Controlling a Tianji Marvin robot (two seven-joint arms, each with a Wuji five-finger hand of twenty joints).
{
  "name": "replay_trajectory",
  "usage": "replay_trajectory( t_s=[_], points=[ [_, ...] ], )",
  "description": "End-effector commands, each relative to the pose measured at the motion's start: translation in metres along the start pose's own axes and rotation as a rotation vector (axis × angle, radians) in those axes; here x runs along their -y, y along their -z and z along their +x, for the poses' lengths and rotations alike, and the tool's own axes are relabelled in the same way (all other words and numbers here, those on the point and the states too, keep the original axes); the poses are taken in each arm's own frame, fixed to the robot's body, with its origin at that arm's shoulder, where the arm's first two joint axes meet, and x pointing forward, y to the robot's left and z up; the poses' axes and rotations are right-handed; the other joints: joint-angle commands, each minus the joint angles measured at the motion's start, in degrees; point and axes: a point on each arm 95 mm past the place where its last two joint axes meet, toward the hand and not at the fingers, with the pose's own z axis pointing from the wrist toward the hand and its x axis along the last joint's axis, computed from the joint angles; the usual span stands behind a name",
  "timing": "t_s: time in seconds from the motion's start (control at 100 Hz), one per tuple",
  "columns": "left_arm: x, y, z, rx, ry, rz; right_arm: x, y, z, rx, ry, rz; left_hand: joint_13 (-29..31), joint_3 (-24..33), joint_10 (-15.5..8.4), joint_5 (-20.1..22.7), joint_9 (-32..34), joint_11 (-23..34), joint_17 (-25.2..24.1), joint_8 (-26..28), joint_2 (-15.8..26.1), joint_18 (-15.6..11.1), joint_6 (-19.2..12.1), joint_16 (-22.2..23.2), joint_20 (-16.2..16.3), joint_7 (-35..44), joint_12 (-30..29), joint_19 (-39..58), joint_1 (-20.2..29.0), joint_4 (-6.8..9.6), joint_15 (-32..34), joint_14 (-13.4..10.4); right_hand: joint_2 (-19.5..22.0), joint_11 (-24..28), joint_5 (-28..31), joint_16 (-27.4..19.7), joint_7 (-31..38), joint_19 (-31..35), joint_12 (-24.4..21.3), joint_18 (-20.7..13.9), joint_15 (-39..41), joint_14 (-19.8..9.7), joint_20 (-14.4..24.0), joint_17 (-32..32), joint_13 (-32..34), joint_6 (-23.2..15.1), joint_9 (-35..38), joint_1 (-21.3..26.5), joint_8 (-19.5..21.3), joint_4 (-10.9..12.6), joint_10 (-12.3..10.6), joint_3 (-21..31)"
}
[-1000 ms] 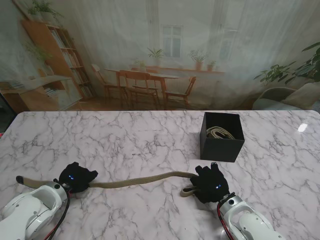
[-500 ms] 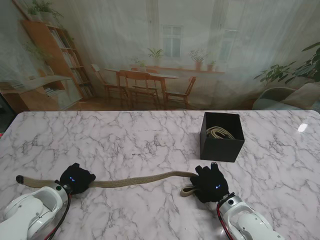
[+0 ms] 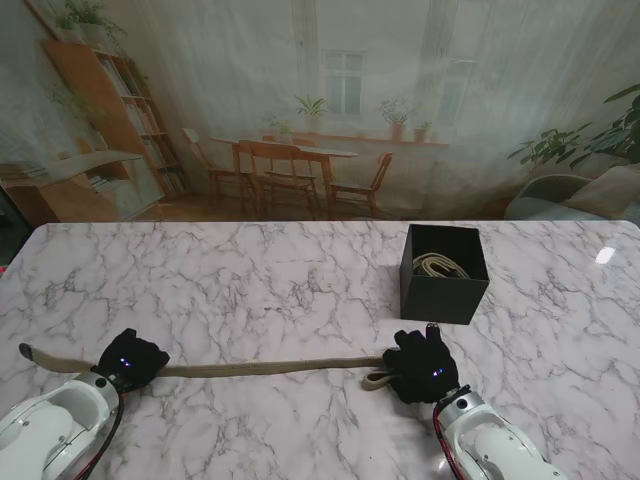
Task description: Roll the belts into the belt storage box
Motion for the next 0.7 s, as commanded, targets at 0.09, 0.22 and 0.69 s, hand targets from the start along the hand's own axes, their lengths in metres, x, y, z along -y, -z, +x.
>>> replay_trajectory(
  t_s=[0.09,0.22,0.69],
  points=[
    [-0.007,0.004,0.000,0.002,0.023,-0.025,0.005,-0.001,0.001,0.030,-0.053,0.013,0.3,0.3,-0.1,2.0,1.1,1.4,-0.7,0.8,1.7,0.4,-1.9,0.5,0.7,2.5,-0.3,1.9,2.8,0.57,1.5,1.6,1.6,-4.9,4.3,-1.3,3.9,-0.6,-4.1,3.6,-3.0,-1.0,-2.0,3.9,14.4,-1.0,22.5,2.8,-1.4,0.6,-5.5,1.5],
    [-0.007,0.004,0.001,-0.004,0.034,-0.024,0.007,-0.003,0.002,0.027,-0.070,0.011,-0.3,0.2,1.1,1.1,0.1,1.3,-1.1,1.1,2.2,0.4,-1.8,0.3,0.6,2.4,-0.2,1.5,2.7,0.61,1.0,1.4,1.9,-2.6,2.8,1.0,2.3,1.1,-1.3,1.4,-1.8,-5.6,-1.7,6.7,19.7,-3.1,37.7,2.3,0.0,0.4,-8.0,0.7],
    [0.003,0.014,-0.007,0.005,0.048,0.115,0.011,-0.008,0.003,-0.050,-0.086,-0.014,-6.2,-5.3,2.3,-4.3,-10.3,2.1,-6.1,0.4,4.9,1.2,1.5,-4.3,0.2,-9.3,-20.3,-2.3,-4.7,0.75,-7.0,2.2,5.1,4.9,-23.5,2.5,-25.7,4.1,4.0,-2.6,-0.6,-10.2,-2.1,10.8,24.0,9.6,50.2,4.6,-6.5,7.7,-12.9,8.3]
  ],
)
